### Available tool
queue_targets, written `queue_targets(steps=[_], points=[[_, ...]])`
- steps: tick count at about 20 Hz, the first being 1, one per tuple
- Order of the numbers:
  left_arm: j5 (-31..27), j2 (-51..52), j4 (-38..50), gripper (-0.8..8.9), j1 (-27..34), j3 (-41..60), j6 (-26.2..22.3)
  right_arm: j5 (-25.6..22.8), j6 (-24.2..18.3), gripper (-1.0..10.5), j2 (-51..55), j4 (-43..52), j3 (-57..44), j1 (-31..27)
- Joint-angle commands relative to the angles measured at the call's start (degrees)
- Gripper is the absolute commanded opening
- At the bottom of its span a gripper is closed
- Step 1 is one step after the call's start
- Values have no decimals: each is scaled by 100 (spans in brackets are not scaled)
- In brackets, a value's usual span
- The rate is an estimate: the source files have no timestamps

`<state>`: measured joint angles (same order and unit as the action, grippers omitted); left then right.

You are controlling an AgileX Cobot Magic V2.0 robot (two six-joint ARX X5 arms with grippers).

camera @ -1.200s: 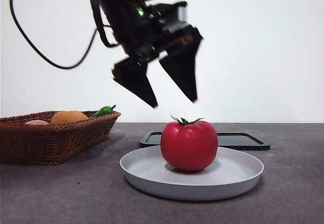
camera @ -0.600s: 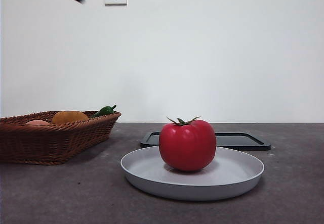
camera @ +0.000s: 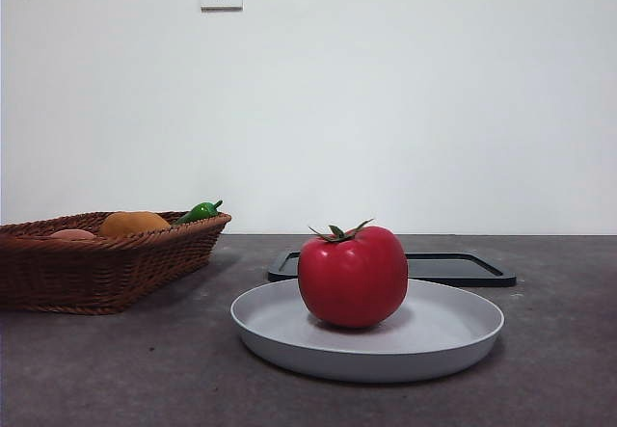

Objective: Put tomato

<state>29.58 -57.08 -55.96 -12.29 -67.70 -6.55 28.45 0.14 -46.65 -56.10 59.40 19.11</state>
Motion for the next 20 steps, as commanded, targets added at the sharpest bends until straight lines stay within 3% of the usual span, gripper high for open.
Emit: queue_targets(steps=[1,5,12,20], points=[[400,258,4,567,-109,503,-52,-4,-79,398,-50,57,107,26],[496,638,-317,566,-435,1064,-76,-4,-79,398,-52,57,107,26],[496,693,-442,562,-584,1075,-153,7,-57,398,-256,63,105,28],[494,693,-439,562,-584,1075,-151,2,-59,402,-1362,848,105,334]])
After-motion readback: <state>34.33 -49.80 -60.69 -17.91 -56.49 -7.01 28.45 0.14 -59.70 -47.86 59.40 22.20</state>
